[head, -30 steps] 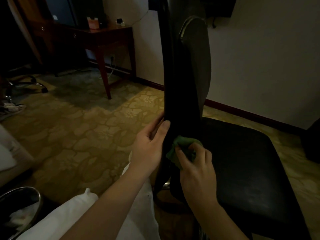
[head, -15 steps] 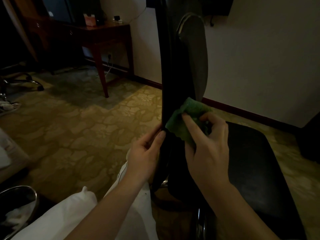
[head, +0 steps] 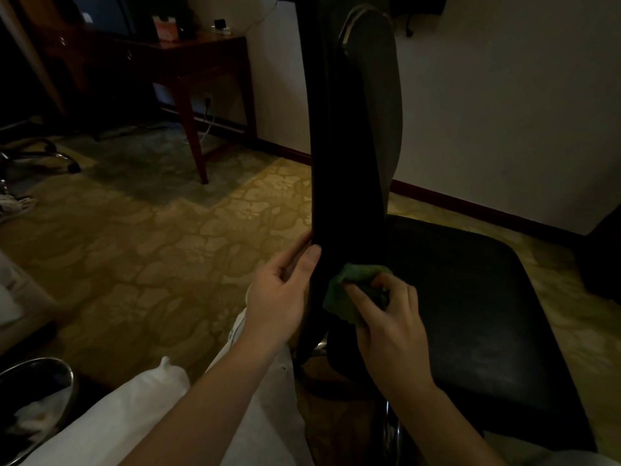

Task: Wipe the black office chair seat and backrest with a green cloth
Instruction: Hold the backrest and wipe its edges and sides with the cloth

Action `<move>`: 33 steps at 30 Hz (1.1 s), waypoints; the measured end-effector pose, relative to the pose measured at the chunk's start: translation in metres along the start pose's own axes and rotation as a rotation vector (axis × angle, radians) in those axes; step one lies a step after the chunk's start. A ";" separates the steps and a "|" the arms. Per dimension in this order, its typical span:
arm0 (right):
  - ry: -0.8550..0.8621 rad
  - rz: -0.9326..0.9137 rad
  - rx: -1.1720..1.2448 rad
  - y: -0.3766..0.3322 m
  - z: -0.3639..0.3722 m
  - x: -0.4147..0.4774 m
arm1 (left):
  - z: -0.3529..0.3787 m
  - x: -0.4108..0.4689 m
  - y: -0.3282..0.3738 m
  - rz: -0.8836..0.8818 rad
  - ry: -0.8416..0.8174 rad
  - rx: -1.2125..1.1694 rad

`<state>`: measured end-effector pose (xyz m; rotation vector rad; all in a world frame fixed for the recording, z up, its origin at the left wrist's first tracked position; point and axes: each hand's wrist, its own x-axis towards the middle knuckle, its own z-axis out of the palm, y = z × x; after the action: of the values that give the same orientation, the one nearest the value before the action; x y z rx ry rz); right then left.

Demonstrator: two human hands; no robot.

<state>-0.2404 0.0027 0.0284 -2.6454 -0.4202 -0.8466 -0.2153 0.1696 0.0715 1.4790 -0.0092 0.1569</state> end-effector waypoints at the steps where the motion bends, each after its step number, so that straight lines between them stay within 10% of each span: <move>1: 0.029 0.002 0.017 -0.001 -0.005 0.004 | 0.000 0.000 0.000 0.000 0.001 0.006; 33: 0.158 -0.006 -0.022 -0.022 -0.025 0.043 | -0.003 -0.007 -0.018 -0.107 -0.022 -0.014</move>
<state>-0.2280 0.0207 0.0778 -2.5747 -0.3801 -1.0584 -0.2209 0.1707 0.0523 1.4635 0.0507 0.0534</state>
